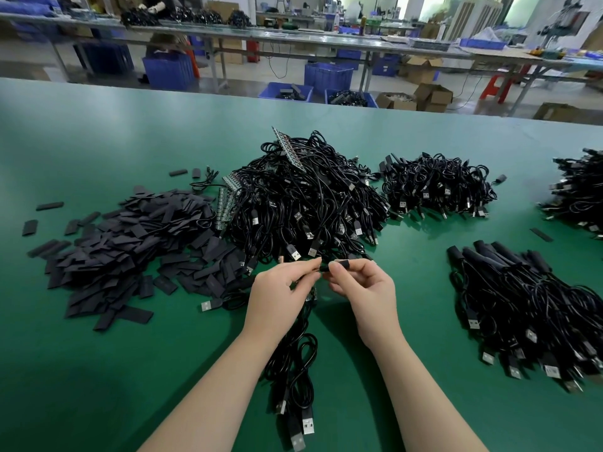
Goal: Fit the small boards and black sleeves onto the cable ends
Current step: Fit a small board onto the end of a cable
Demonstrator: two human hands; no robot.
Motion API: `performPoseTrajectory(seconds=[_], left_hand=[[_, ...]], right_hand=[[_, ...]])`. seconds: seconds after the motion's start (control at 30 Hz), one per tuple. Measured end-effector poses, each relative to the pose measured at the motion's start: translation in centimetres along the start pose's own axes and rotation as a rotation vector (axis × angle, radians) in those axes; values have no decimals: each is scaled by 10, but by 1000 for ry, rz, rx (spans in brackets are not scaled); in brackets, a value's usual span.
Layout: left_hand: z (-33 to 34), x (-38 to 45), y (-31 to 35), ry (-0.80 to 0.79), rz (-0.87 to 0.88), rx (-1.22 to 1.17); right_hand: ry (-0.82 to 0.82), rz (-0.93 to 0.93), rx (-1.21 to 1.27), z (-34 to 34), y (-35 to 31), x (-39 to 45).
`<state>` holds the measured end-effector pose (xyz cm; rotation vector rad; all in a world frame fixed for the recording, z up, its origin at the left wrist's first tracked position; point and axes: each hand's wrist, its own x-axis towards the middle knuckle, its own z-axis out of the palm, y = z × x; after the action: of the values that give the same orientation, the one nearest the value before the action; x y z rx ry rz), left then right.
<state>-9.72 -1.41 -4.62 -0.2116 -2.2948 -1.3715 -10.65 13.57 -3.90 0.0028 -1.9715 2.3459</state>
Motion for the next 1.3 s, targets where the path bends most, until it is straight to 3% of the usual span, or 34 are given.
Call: performPoseTrajectory(seconds=[0.2, 0.4, 0.77, 1.1, 1.3], left_hand=[[0, -1, 6, -105, -4, 1], [-1, -1, 5, 47, -48, 105], [-1, -1, 9, -32, 27, 135], [-5, 1, 11, 17, 86, 179], [-5, 2, 7, 44, 151, 234]], right_hand=[[7, 30, 81, -1, -1, 0], [3, 23, 94, -1, 0, 0], [-4, -12, 31, -2, 4, 2], [9, -11, 51, 0, 3, 3], [-68, 24, 82, -1, -1, 2]])
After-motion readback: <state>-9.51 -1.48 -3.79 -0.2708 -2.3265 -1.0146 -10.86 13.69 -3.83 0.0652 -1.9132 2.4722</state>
